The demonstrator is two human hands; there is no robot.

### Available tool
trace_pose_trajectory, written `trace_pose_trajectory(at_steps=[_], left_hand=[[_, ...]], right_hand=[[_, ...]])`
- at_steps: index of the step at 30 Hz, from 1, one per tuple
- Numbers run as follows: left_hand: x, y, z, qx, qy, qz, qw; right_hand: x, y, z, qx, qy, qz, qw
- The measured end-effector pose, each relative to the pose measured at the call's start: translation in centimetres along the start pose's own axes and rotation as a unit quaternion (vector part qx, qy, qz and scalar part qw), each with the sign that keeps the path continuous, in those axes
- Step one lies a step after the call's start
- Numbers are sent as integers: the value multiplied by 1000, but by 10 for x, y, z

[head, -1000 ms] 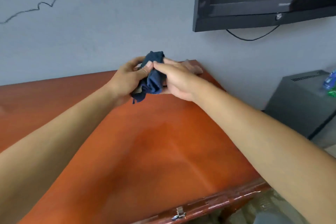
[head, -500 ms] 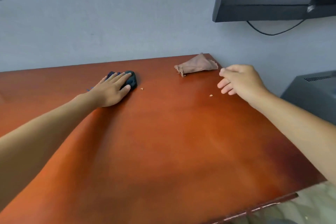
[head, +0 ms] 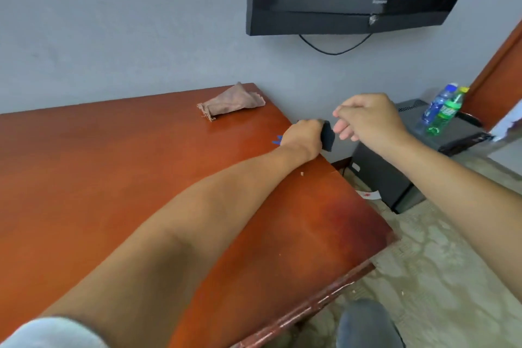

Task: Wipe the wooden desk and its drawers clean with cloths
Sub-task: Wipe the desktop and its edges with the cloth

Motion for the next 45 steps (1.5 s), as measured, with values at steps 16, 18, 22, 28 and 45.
trace_pose_trajectory(at_steps=[16,18,22,28,45], left_hand=[[-77,181,-39,-27,-58,-56,996],[-29,148,-6,-44,-32,30,998],[26,58,32,-73,5,41,996],[12,10,-26,62,119,-19,991],[-212,187,-108,-82,-160,-93,979]], right_hand=[[15,25,30,-80,69,-57,993],[15,23,29,-75,72,-63,993],[16,17,-1,-15,74,-56,996],[28,38,-19,-11,275,-164,947],[-9,13,176,-35,265,-160,950]])
Point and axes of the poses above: each hand's wrist, its own y-axis away from the middle knuckle, its own z-axis out of the palm, x = y × z, the point moved 3 cm from there along -y, towards the middle knuckle, and after that the axes turned 7 degrees about x, right-handed, at the moved point
